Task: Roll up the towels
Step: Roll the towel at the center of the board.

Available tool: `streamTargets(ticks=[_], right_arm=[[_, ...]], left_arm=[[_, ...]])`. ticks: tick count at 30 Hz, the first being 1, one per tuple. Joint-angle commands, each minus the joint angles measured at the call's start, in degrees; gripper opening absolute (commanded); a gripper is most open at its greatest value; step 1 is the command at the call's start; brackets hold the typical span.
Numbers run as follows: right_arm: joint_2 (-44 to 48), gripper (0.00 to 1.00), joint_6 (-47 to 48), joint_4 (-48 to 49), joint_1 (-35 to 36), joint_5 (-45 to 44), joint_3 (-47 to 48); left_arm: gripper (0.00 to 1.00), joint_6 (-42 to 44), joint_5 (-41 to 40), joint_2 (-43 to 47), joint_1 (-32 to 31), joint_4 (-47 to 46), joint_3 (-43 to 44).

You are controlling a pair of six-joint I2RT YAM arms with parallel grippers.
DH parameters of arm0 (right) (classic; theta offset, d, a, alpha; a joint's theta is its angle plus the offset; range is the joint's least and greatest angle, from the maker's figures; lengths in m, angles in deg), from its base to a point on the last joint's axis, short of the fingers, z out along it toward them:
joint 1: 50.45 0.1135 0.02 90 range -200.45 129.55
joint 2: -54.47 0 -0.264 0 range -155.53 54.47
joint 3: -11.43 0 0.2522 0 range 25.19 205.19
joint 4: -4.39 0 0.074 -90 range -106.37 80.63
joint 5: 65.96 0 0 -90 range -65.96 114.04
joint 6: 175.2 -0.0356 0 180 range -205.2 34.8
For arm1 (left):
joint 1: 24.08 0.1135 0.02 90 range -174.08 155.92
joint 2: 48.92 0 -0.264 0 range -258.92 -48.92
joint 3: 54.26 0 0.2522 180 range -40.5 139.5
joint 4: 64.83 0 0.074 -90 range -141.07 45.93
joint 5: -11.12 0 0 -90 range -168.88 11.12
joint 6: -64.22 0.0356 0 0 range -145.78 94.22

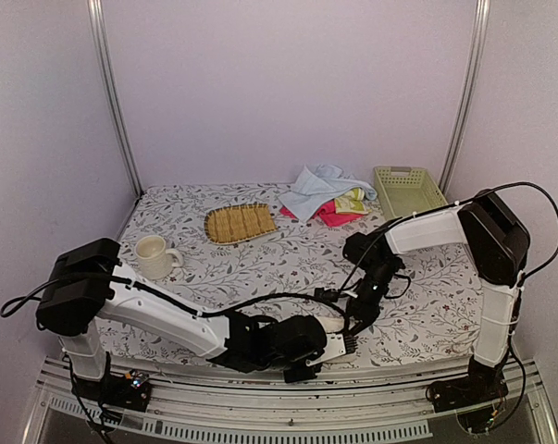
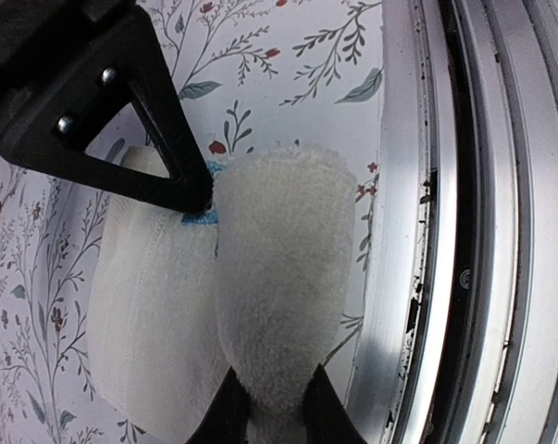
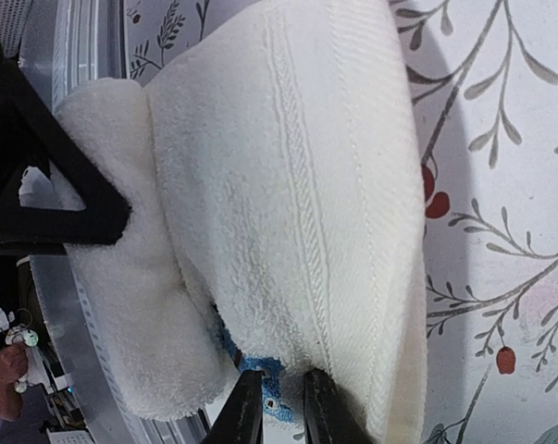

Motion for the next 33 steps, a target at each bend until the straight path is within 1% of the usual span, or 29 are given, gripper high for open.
streamTargets(ticks=[1, 5, 11, 18, 26, 28, 29, 33], right_arm=[[-5.2, 0.2, -5.1, 9.4, 0.2, -14.8, -1.3], [-5.7, 0.2, -5.5, 9.9, 0.2, -14.5, -0.7], [-5.5, 0.21, -5.2, 9.8, 0.3, -14.1, -0.6], [-5.7, 0.22, -4.8, 9.5, 0.2, -12.4, -0.1], [-4.8, 0.23, -4.3, 8.1, 0.1, -9.5, 0.3], [-1.1, 0.25, -3.7, 5.4, -0.7, -9.8, 2.8], [1.8, 0.28, -3.8, 3.4, -1.6, -9.0, 4.5], [16.1, 0.44, -2.2, -5.4, -5.0, 0.9, 13.9]], left_arm=[[0.12, -0.9, 5.2, 2.9, -1.5, 1.5, 1.6], [0.11, -1.7, 9.1, 1.5, -1.4, -0.8, 0.4], [0.1, -3.9, 10.2, -4.6, -0.7, 1.9, 2.1], [0.1, -3.0, 11.8, -3.7, -0.2, 0.1, 1.5], [0.11, -5.0, 18.7, -5.4, 2.8, -0.5, 0.8], [0.1, -6.2, 20.4, -5.2, 3.5, -0.4, 0.3], [0.1, -7.0, 21.1, -5.0, 3.9, -0.2, 0.2], [0.1, -9.8, 25.0, -4.8, 5.9, 0.9, -0.1]])
